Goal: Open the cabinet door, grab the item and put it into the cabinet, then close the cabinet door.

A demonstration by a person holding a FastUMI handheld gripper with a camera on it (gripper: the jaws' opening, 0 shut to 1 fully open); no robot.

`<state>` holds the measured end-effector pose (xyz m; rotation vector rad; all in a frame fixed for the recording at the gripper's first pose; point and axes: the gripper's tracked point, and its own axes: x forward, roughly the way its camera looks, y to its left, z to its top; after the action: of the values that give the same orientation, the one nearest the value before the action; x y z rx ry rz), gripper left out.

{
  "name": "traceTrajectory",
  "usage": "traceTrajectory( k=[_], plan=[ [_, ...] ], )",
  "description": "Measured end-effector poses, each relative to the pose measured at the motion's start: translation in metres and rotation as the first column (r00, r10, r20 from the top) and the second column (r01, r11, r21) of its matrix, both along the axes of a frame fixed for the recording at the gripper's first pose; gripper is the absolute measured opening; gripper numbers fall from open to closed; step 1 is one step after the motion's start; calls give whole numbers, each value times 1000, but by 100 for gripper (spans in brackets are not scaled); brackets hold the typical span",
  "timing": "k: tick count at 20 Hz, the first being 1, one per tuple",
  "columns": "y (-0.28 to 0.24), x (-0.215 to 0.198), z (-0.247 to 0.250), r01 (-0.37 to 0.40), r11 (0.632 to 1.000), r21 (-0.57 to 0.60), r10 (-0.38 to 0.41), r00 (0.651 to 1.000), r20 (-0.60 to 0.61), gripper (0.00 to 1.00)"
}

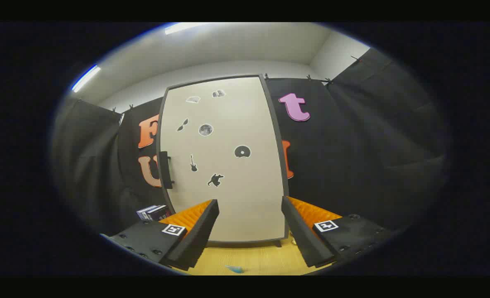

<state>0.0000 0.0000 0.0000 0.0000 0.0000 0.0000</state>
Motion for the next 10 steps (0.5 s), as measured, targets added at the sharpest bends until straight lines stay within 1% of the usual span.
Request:
traceTrajectory(
  k=[6, 10],
  plan=[
    [1, 0, -1, 1, 1000, -5, -1, 1000, -3, 97],
    [-2, 0, -1, 22, 1000, -4, -22, 1000, 1, 97]
  ],
)
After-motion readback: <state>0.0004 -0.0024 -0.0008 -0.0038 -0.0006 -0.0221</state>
